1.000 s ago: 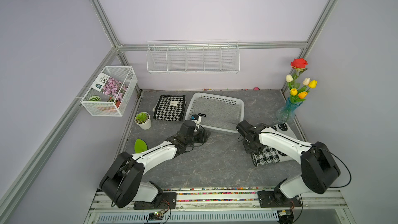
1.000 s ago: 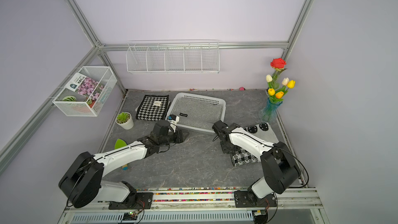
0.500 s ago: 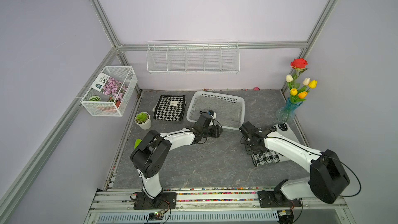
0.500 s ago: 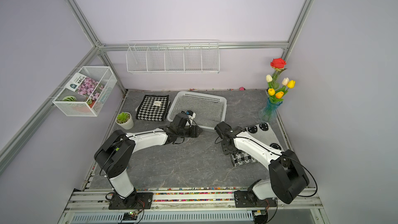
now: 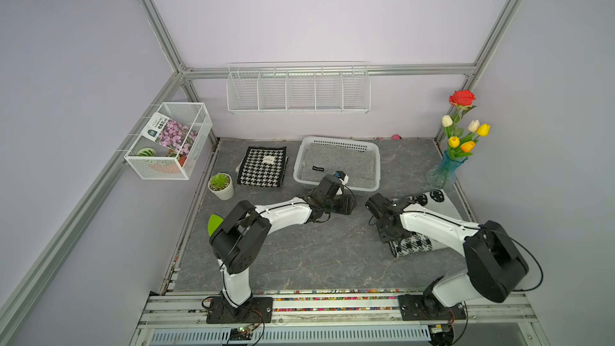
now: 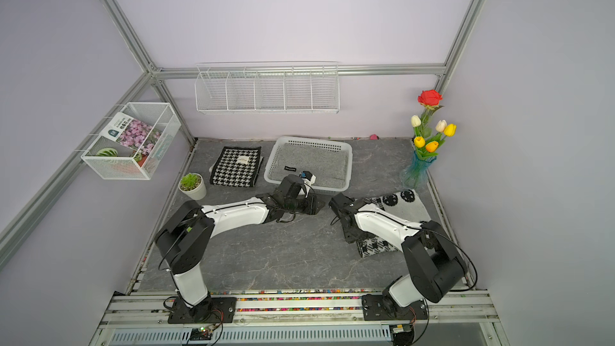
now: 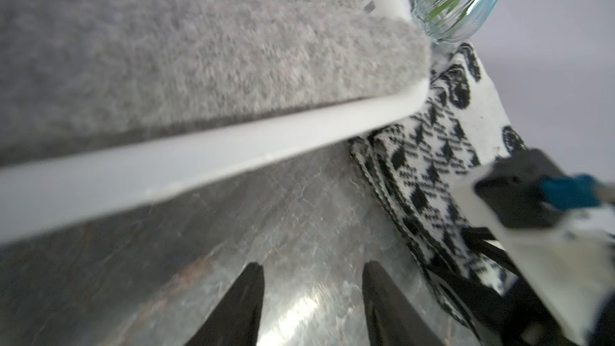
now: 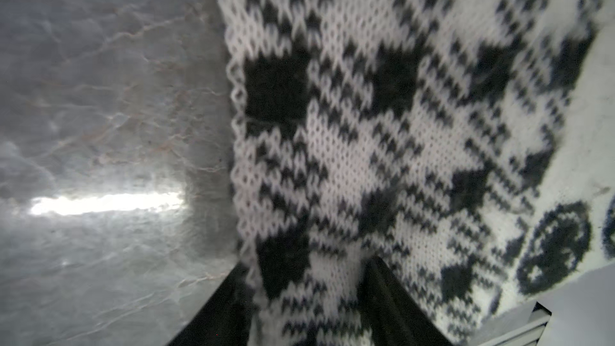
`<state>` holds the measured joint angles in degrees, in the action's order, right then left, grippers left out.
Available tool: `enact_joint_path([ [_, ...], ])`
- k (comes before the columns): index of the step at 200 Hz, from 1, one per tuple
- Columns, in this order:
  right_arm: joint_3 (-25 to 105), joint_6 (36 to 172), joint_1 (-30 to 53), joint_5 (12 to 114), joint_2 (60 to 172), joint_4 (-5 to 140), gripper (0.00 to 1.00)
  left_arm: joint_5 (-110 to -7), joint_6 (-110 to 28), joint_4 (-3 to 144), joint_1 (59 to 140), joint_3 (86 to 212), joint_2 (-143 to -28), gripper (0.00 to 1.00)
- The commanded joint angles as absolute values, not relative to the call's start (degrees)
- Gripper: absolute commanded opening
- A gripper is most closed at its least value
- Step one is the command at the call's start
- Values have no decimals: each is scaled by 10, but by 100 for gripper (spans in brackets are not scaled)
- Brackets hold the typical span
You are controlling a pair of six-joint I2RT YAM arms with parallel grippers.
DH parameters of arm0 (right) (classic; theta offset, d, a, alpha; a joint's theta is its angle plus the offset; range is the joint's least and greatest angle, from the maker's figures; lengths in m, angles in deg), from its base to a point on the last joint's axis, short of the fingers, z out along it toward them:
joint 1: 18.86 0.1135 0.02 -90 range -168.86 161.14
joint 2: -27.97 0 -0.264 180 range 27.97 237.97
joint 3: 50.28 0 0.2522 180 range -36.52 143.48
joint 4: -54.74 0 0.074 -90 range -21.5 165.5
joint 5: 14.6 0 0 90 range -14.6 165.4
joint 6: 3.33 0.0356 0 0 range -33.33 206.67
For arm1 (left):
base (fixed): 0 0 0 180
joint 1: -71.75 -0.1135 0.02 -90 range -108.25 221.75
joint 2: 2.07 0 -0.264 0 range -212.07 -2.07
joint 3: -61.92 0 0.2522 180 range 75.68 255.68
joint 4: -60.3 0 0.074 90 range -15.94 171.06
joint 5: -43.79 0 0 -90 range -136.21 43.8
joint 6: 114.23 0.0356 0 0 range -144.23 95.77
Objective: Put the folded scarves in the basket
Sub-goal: Adjust the basket at the center of the board.
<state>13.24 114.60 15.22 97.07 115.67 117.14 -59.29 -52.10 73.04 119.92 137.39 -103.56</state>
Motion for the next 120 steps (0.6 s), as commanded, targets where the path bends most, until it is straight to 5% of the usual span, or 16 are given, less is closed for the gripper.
enact_joint_path([
  [1,147,1151,159,975,1191,1190,50,-612,-555,738,1197,1300,-943,53],
  [23,157,1156,190,957,1215,1191,36,-596,-555,719,1197,1211,-875,53],
  [78,173,1202,302,901,1204,1148,37,-601,-548,715,1196,1131,-833,54],
  [120,158,1211,308,728,1185,982,42,-604,-565,688,1195,1090,-816,55],
])
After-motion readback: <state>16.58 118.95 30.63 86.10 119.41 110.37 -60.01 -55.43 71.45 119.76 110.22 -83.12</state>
